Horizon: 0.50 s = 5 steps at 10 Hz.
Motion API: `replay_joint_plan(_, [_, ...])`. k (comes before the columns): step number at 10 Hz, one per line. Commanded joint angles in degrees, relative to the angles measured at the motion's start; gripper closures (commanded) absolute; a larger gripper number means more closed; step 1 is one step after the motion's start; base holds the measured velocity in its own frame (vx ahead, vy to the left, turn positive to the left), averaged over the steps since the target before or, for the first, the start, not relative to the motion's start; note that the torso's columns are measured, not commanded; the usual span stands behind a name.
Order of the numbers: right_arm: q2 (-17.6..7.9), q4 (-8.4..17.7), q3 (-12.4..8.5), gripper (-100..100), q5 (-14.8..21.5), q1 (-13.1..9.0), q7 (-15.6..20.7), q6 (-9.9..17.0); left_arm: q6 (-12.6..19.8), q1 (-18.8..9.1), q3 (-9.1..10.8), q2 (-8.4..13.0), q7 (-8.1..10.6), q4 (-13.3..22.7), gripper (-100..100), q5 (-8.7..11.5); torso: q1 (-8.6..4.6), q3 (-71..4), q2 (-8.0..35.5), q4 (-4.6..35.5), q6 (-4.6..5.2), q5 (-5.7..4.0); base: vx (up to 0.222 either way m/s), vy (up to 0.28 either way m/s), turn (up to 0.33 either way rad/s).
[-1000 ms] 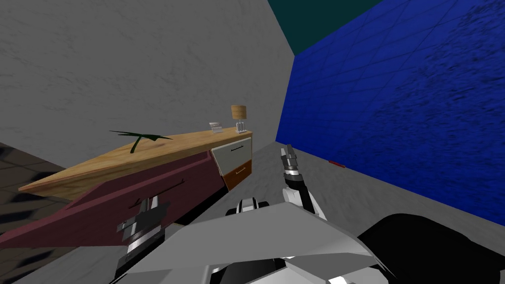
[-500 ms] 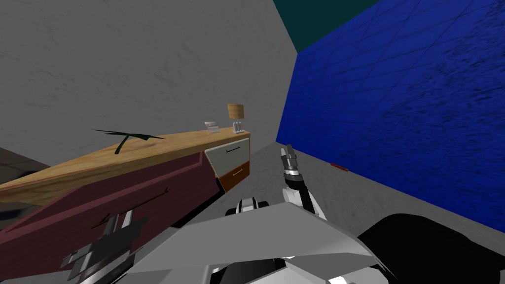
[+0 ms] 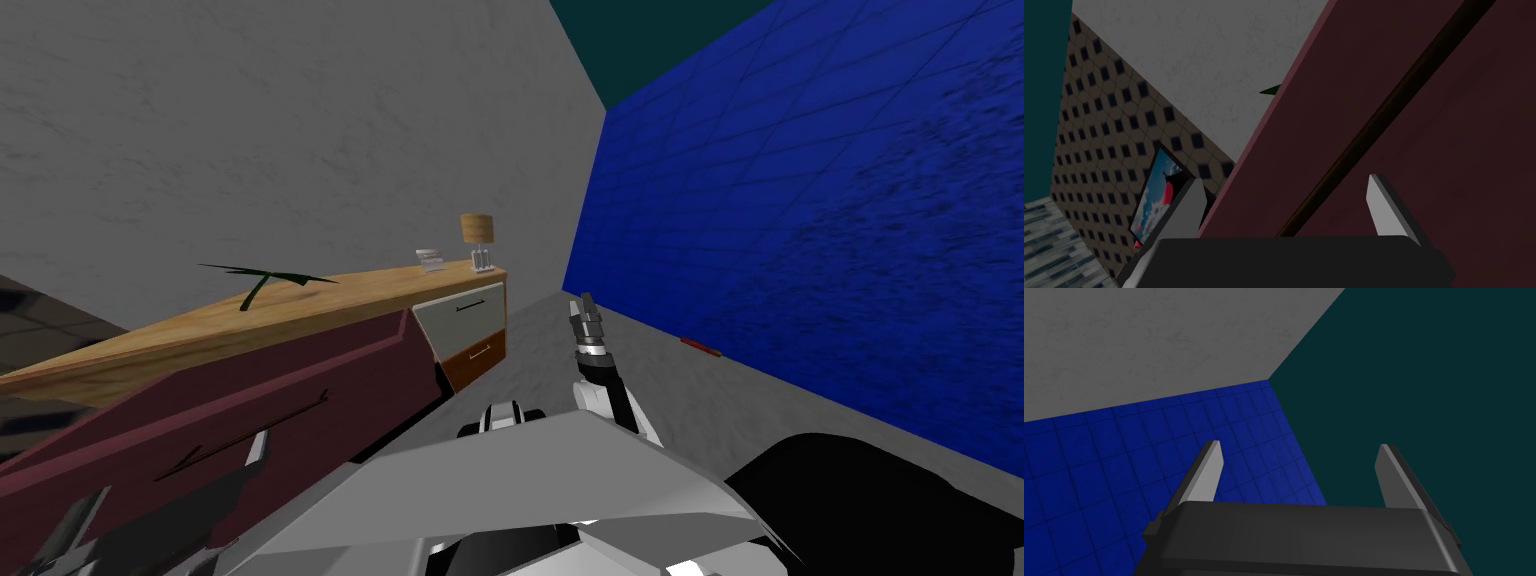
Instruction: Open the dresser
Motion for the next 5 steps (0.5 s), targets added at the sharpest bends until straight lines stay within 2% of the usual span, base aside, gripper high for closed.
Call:
replay_joint_plan(1, [0.00, 0.00, 0.00, 0, 0.00, 0.00, 0.00, 0.00, 1.15, 3.47, 1.42, 3.13, 2.59, -2.78, -100, 2.04, 0.07, -0.03, -0.04, -0.03, 0.01, 0.04, 0.094, -0.086, 0.069])
replay_joint_plan(3, [0.00, 0.00, 0.00, 0, 0.00, 0.01, 0.00, 0.00, 1.75, 5.12, 2.08, 4.59, 3.68, -4.20, -100, 3.01, -0.06, 0.01, 0.09, 0.07, 0.11, -0.12, 0.081, -0.062, 0.062])
replay_joint_plan(4, [-0.01, 0.00, -0.01, 0, 0.00, 0.00, 0.00, 0.00, 1.91, 4.50, 1.67, 3.89, 3.03, -3.40, -100, 2.66, -0.21, 0.07, 0.24, 0.15, 0.15, -0.24, 0.025, -0.010, 0.016])
replay_joint_plan(5, [-0.01, 0.00, 0.00, 0, 0.00, -0.01, 0.00, 0.00, 2.05, 4.63, 1.71, 3.94, 3.13, -3.41, 0, 2.74, -0.19, 0.17, 0.35, 0.15, 0.12, -0.17, 0.006, 0.003, 0.006])
